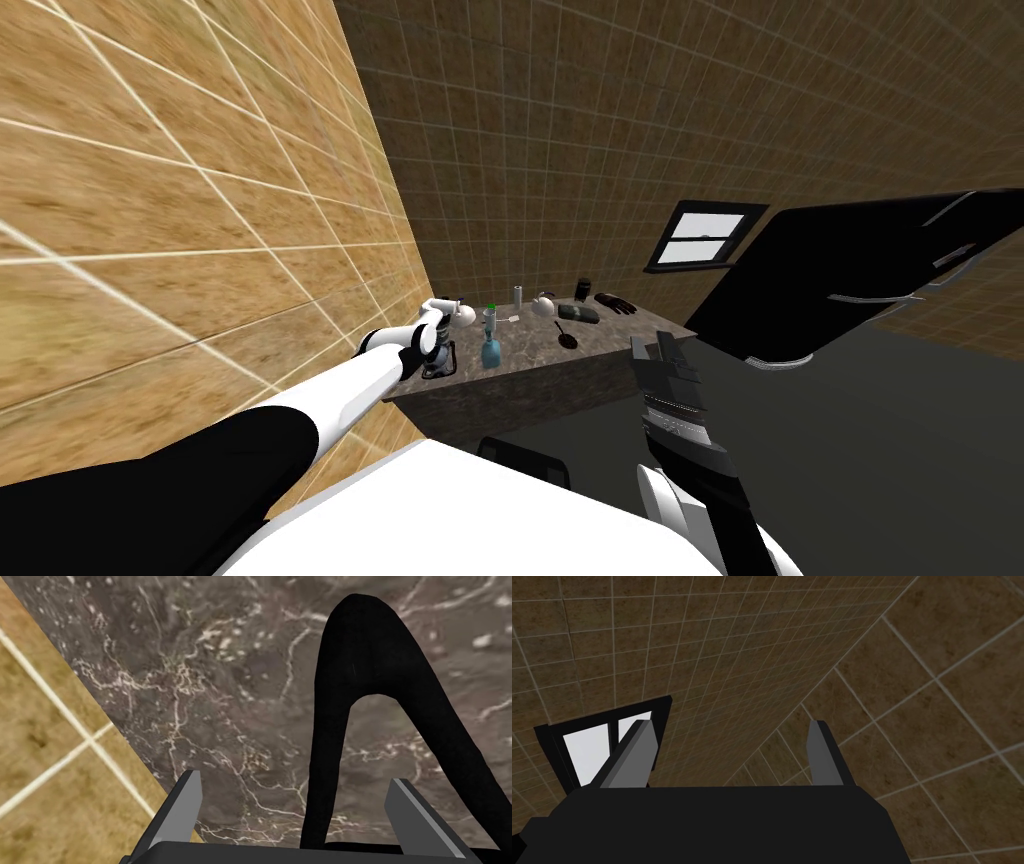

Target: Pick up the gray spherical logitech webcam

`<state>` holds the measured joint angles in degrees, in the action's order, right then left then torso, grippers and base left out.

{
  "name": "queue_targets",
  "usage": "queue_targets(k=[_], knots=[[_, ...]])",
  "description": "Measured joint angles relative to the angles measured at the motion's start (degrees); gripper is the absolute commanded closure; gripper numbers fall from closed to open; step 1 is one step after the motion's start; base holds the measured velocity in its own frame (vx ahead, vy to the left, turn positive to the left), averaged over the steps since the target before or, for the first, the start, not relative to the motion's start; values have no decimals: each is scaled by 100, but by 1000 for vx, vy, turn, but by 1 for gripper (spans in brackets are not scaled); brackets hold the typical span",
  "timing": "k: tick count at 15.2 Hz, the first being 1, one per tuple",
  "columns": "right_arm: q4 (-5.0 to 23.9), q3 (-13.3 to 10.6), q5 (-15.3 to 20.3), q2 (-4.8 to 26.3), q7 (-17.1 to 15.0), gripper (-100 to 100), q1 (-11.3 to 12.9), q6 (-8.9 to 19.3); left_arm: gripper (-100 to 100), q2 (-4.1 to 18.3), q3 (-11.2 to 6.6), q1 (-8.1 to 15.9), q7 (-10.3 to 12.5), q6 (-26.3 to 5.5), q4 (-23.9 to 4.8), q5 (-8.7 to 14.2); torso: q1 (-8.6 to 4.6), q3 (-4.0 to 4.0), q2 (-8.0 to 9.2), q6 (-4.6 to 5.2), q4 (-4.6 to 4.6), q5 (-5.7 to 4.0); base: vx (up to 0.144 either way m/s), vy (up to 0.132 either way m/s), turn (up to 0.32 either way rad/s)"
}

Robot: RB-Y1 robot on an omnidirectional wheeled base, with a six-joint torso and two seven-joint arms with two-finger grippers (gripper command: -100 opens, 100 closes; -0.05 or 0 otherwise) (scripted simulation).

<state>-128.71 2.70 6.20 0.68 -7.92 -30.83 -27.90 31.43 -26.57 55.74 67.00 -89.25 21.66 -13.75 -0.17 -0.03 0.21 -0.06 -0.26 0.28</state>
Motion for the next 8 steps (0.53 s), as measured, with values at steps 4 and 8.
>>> queue_targets(k=[4, 8], knots=[[0, 0, 0, -1, 0, 0, -1, 0, -100, 286, 413, -110, 52, 167, -194, 442, -19, -12, -21, -2, -5, -3, 59, -48, 48], [0, 0, 0, 0, 0, 0, 0, 0, -100, 263, 492, -387, 0, -63, 80, 690, -8, -5, 9, -3, -18, 20, 2, -4, 1]])
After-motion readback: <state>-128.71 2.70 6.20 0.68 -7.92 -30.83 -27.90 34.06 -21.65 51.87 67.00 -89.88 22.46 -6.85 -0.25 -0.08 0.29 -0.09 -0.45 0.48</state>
